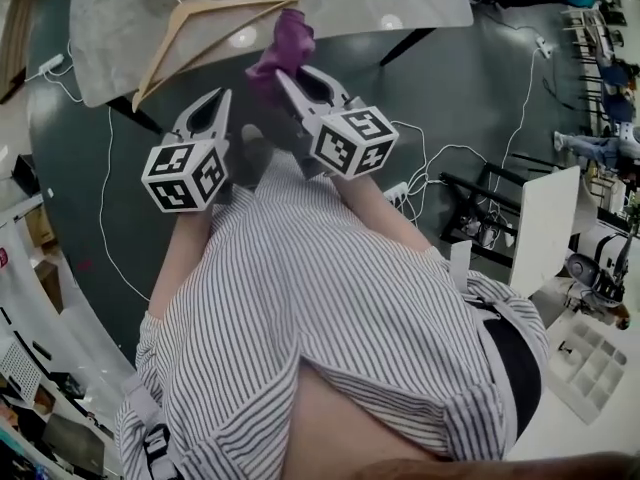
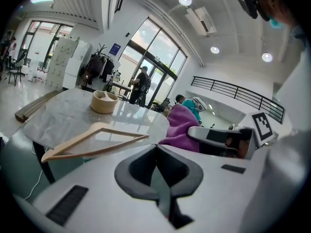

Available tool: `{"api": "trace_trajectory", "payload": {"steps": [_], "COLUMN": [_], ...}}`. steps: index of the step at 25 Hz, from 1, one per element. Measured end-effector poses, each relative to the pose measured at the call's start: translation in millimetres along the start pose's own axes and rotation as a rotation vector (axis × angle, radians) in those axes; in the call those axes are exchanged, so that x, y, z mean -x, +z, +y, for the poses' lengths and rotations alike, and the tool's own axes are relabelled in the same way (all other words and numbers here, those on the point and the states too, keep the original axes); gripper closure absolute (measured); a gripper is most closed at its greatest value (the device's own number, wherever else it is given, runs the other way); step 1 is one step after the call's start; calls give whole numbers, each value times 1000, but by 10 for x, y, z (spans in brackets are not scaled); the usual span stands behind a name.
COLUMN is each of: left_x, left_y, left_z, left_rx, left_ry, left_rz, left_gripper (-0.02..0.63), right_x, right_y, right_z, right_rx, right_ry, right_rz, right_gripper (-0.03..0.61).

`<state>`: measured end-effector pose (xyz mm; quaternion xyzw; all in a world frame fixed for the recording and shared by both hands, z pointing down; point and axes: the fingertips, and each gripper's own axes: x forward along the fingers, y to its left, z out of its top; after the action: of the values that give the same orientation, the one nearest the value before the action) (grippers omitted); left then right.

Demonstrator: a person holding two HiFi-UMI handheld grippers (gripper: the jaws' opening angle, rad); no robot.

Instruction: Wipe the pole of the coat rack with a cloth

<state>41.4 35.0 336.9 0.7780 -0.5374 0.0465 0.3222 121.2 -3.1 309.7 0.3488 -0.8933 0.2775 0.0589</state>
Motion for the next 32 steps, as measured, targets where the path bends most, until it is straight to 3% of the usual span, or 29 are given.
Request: {"api": "trace_trajectory", "payload": {"steps": [12,25,32], "left_x": [-781,-905,-946], "left_y": [643,632,707], "left_z": [400,604,696], "left_rx": [36,77,56], "left_ry": [57,85,60], "left_rz": [-37,-15,5], "left_gripper": [603,603,603], "right_x": [-710,-1015,-1111], "right_y": [542,408,361], "right_z": [-589,-728,-780], "right_rx": [95,63,38], "right_ry": [33,43,22], "right_rz": [51,139,170], "right_gripper": [508,508,508]}}
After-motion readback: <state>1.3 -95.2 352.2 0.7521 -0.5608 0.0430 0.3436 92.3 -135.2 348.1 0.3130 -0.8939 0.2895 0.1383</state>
